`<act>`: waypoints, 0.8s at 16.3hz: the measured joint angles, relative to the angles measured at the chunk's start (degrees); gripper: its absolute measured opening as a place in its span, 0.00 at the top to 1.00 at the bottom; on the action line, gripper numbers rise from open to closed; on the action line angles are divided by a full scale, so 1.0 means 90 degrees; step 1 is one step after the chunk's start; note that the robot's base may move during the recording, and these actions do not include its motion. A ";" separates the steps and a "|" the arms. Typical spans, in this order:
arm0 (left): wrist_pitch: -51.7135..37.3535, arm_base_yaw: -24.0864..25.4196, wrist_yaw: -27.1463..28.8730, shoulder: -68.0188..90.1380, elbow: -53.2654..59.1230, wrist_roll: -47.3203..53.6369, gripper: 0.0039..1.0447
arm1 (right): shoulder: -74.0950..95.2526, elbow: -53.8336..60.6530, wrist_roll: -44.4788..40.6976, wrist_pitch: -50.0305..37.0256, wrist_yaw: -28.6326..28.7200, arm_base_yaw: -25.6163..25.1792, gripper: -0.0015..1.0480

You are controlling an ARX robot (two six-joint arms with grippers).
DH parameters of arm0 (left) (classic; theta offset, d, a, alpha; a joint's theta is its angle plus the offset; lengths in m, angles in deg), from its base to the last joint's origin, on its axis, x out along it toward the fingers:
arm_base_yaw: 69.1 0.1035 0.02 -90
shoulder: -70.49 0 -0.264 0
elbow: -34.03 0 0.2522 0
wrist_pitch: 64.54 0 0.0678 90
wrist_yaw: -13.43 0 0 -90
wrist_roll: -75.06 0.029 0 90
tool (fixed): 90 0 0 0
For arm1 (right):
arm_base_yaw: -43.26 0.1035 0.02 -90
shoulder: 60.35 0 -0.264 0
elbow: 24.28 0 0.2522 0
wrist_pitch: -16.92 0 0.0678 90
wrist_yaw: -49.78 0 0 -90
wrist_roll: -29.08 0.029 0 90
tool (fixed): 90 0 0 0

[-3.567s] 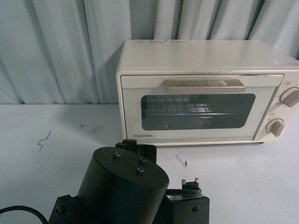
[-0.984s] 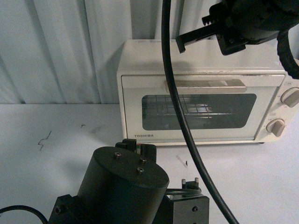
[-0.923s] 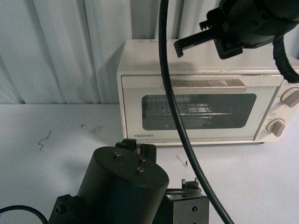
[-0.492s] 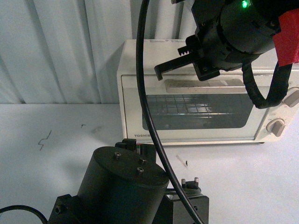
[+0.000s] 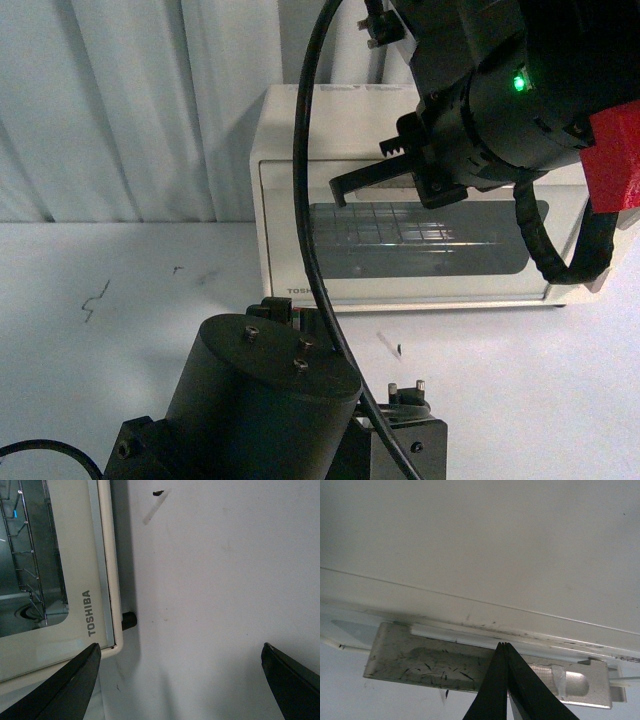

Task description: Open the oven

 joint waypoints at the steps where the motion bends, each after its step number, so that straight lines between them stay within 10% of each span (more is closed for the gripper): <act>1: 0.0000 0.0000 0.0000 0.0002 0.0000 0.0000 0.06 | -0.0002 0.0036 0.0000 -0.0058 -0.0010 -0.0063 0.98; 13: 0.0002 0.0002 0.0002 0.0000 0.0002 0.0000 0.06 | -0.0100 0.0146 -0.0024 -0.0083 0.0015 -0.0262 0.98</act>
